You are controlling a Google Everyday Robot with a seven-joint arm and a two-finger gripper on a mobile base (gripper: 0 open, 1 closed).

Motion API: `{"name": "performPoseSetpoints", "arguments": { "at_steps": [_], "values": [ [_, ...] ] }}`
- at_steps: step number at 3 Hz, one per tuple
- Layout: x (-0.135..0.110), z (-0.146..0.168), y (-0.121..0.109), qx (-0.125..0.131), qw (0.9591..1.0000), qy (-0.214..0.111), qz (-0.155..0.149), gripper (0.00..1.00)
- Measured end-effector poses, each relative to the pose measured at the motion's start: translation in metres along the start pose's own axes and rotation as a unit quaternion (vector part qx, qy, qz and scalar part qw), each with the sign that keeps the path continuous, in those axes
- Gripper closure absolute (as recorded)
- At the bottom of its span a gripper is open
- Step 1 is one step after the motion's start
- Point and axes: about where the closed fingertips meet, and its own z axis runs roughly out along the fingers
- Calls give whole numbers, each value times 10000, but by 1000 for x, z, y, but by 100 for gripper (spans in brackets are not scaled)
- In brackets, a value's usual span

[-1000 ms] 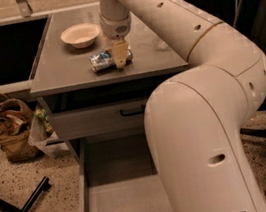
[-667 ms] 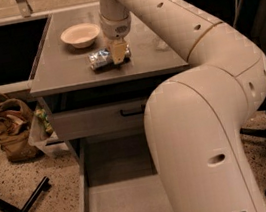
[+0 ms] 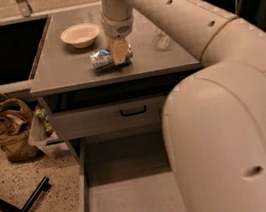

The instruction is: Place redbull can into middle drawer

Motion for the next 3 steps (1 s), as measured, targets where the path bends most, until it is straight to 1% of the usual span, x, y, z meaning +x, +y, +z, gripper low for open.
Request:
{"name": "performPoseSetpoints", "arguments": {
  "at_steps": [1, 2, 3],
  "values": [
    [-6, -45, 10, 760, 9962, -168, 392, 100],
    [-12, -59, 39, 1078, 9920, -246, 608, 100],
    [-16, -40, 86, 899, 9939, -61, 643, 100]
  ]
}}
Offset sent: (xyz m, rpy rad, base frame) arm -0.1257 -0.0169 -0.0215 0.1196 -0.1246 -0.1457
